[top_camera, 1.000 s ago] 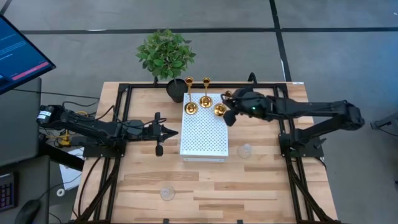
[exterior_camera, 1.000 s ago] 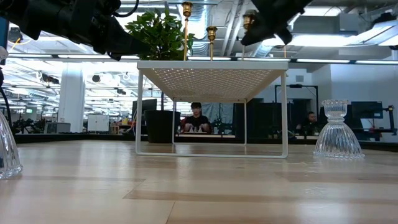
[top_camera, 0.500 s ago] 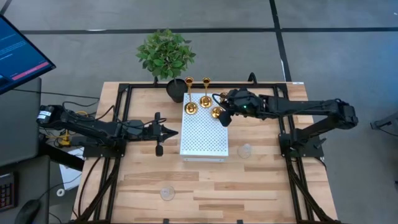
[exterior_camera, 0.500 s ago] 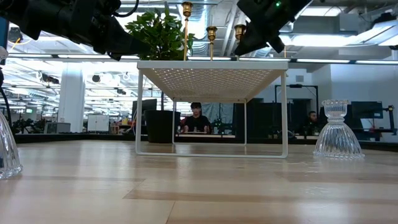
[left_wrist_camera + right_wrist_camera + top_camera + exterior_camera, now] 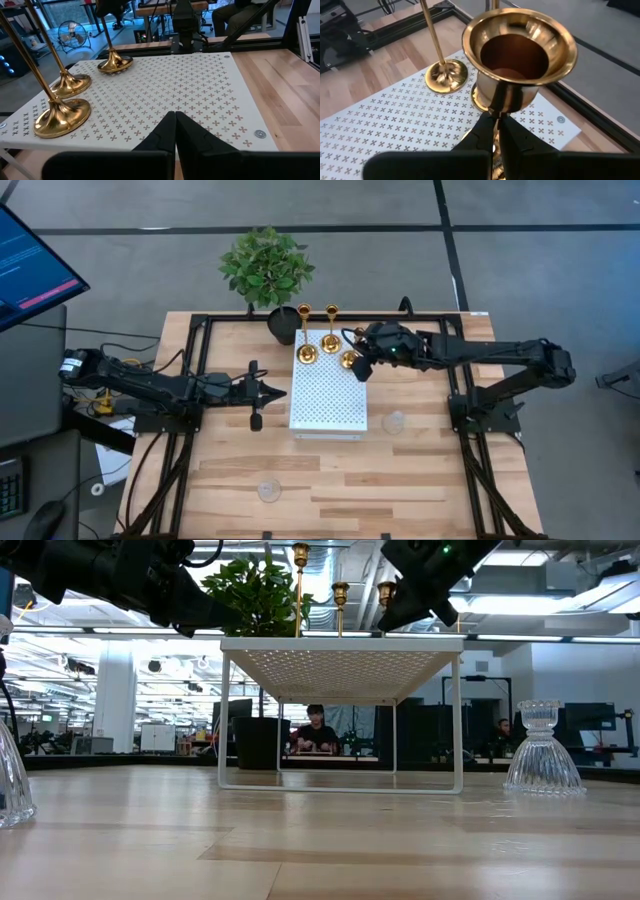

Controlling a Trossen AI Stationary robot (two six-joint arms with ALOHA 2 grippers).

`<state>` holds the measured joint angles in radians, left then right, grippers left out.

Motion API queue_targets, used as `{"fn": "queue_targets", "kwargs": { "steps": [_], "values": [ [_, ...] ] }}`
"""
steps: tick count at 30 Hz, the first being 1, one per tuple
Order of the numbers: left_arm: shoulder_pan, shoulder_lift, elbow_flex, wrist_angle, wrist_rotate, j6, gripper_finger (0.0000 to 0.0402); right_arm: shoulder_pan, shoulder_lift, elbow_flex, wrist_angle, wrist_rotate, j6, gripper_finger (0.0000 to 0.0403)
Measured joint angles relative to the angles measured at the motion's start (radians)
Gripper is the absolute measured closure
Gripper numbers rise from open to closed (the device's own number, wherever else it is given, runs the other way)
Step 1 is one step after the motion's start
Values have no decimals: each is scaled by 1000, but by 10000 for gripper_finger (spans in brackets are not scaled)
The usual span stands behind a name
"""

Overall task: Pick & Place candle stick holders
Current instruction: Put the gold candle holder on the shelf

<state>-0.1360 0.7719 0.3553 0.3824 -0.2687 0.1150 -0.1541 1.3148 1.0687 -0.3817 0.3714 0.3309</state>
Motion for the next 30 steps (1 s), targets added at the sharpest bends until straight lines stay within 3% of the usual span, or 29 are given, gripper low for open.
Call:
{"fn": "queue_targets", "kwargs": {
  "steps": [20, 30],
  "values": [
    [0, 0, 0, 0, 0, 0, 395, -12, 0, 0, 1, -33, 13, 395],
    [0, 0, 0, 0, 0, 0, 395, -12, 0, 0, 34, -31, 9, 340]
  ]
}}
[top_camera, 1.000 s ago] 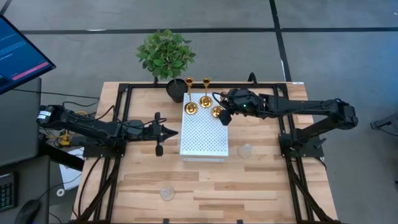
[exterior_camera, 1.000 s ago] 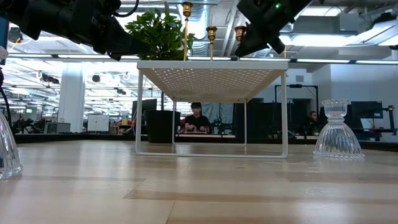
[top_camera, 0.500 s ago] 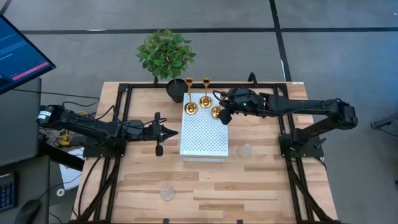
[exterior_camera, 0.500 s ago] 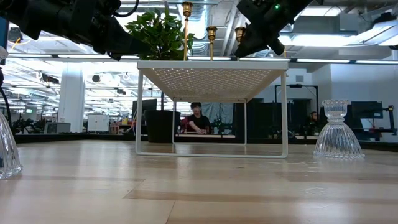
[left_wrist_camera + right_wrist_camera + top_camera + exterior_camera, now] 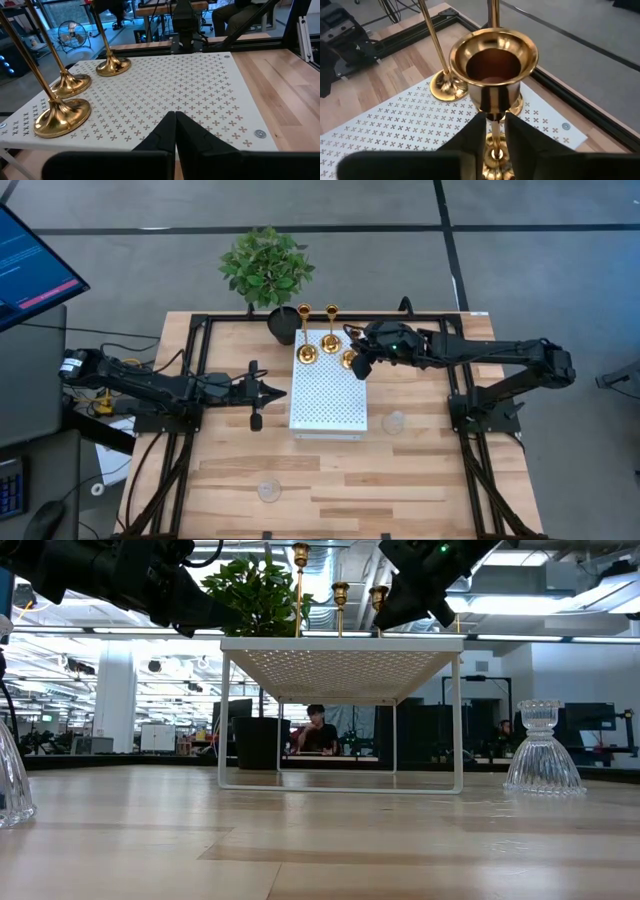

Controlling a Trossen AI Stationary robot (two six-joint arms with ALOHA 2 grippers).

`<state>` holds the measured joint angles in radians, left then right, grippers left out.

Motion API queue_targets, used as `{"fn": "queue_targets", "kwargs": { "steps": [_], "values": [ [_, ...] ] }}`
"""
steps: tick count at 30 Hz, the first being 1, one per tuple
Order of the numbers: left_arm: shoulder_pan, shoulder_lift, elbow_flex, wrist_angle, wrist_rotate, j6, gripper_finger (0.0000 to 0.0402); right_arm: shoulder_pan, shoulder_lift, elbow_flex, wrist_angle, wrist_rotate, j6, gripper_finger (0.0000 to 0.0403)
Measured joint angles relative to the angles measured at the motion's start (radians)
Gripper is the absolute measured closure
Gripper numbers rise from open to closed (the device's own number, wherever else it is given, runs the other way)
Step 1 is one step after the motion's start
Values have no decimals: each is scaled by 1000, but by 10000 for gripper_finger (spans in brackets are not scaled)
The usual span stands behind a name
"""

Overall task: Pick & Place candle stick holders
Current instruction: Put the gold candle holder on the shelf

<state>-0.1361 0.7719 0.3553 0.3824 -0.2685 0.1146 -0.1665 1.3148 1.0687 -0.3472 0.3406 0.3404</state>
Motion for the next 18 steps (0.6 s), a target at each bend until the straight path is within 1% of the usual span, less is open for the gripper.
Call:
{"fn": "queue_targets", "kwargs": {
  "steps": [11, 15, 18],
  "values": [
    [0, 0, 0, 0, 0, 0, 395, 10, -2, 0, 13, 0, -63, 306],
    [0, 0, 0, 0, 0, 0, 395, 16, -9, 0, 33, 0, -89, 279],
    [0, 0, 0, 0, 0, 0, 395, 17, -20, 0, 31, -1, -89, 249]
  ]
}}
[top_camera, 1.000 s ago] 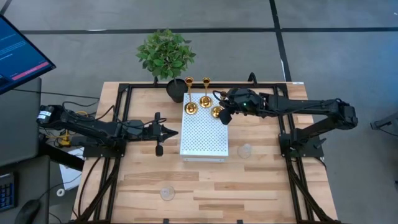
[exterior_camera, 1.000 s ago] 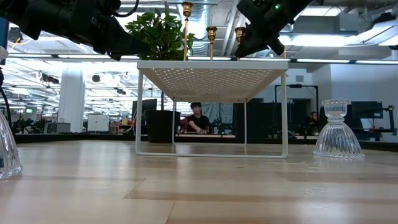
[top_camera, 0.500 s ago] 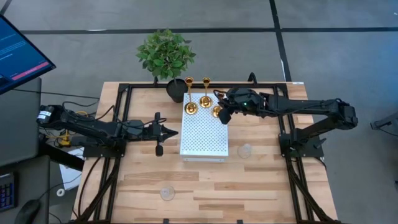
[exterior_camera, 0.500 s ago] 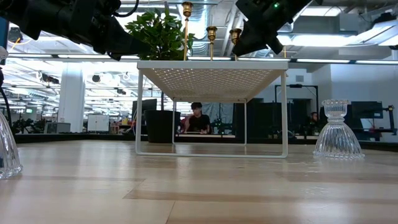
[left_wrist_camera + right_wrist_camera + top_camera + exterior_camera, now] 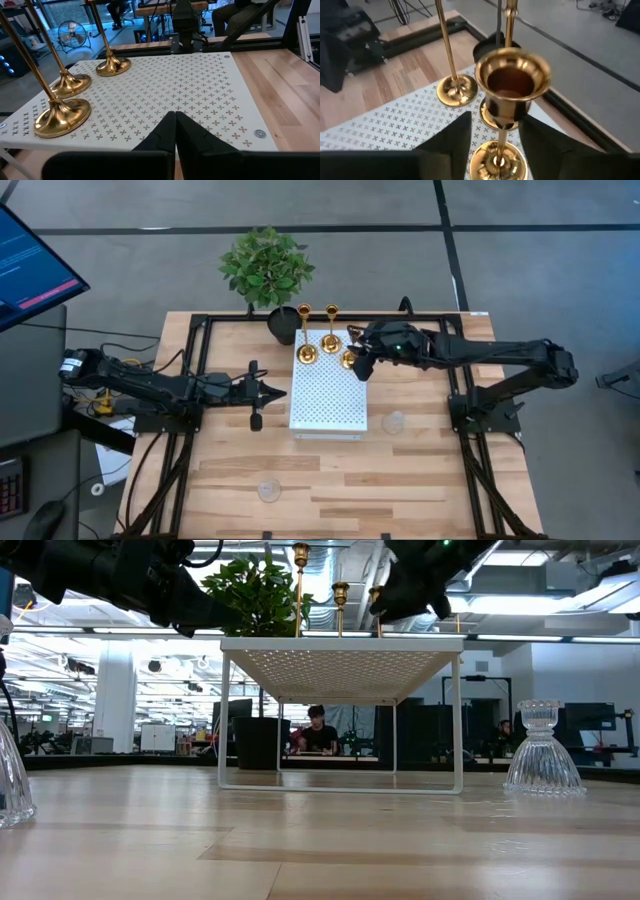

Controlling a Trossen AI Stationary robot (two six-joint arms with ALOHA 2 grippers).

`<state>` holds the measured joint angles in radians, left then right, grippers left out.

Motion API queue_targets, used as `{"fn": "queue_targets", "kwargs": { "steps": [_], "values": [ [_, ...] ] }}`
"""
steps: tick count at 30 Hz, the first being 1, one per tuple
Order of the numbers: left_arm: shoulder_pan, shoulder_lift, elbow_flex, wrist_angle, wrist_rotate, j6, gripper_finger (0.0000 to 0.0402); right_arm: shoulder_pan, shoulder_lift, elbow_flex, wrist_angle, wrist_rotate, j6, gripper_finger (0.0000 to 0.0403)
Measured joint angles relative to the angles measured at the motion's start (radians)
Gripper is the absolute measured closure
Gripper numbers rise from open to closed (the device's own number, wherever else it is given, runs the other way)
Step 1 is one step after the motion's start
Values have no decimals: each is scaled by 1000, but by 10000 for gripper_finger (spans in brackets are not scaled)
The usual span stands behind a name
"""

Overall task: Pick & Place candle stick holders
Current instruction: Put the gold candle holder on the shelf, then put the top transparent candle holder on the shelf

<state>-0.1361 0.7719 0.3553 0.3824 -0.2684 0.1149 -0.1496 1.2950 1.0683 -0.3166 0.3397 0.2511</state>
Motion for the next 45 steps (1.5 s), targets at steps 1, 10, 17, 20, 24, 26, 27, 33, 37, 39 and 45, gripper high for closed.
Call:
{"fn": "queue_targets", "kwargs": {
  "steps": [1, 10, 17, 20, 24, 26, 27, 33, 37, 39, 45],
  "values": [
    [0, 0, 0, 0, 0, 0, 395, 4, -4, 0, 5, 0, 0, 237],
    [0, 0, 0, -1, 0, 0, 395, 45, -96, 0, -92, -2, -42, 156],
    [0, 0, 0, 0, 0, 0, 395, 115, -228, 0, -271, -4, 23, 161],
    [0, 0, 0, 0, 0, 0, 395, 165, -272, 0, -365, -42, 110, 169],
    [0, 0, 0, 0, 0, 0, 395, 249, -302, 0, -483, -112, 207, 182],
    [0, 0, 0, 0, 0, 0, 395, 295, -301, 0, -524, -142, 249, 189],
    [0, 0, 0, 0, 0, 0, 395, 319, -300, 0, -536, -158, 267, 193],
    [0, 0, 0, 0, 0, 0, 395, 439, -246, 0, -551, -207, 320, 214],
    [0, 0, 0, 0, 0, 0, 395, 486, -179, 0, -551, -212, 359, 227],
    [0, 0, 0, 0, 0, 0, 395, 503, -142, 0, -551, -211, 361, 233],
    [0, 0, 0, 0, 0, 0, 395, 538, -15, 0, -602, -212, 367, 234]
  ]
}}
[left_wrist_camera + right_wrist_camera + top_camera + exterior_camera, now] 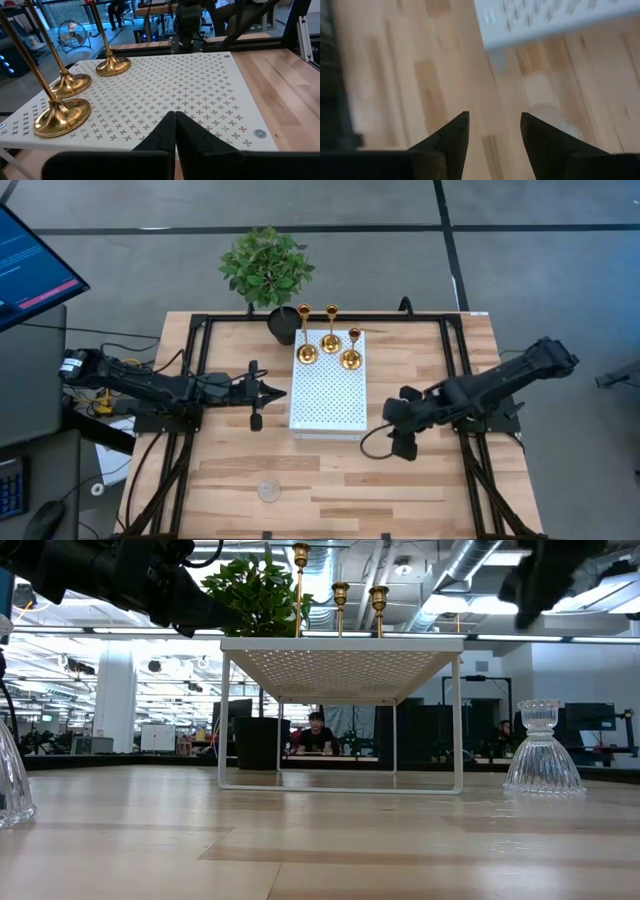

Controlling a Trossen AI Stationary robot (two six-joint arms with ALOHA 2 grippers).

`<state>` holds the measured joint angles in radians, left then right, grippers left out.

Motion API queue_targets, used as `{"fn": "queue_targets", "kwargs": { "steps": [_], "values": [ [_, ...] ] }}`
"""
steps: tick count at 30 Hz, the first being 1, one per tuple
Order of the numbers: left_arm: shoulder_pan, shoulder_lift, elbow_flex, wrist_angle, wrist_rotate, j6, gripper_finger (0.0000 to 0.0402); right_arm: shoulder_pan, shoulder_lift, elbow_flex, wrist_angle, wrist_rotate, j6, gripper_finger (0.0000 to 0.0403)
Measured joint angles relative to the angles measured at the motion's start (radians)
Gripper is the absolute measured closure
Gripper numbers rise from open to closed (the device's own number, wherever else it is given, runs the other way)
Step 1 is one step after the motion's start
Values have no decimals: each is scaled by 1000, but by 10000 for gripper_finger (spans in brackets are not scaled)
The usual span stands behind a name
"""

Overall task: Pick & Place candle stick holders
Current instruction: Put the top transparent candle holder on the shelf

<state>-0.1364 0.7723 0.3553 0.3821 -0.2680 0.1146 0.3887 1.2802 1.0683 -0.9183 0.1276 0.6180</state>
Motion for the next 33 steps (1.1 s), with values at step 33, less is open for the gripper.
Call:
{"fn": "queue_targets", "kwargs": {
  "steps": [33],
  "values": [
    [0, 0, 0, 0, 0, 0, 395, 69, 213, -9, -133, 219, 37, 245]
  ]
}}
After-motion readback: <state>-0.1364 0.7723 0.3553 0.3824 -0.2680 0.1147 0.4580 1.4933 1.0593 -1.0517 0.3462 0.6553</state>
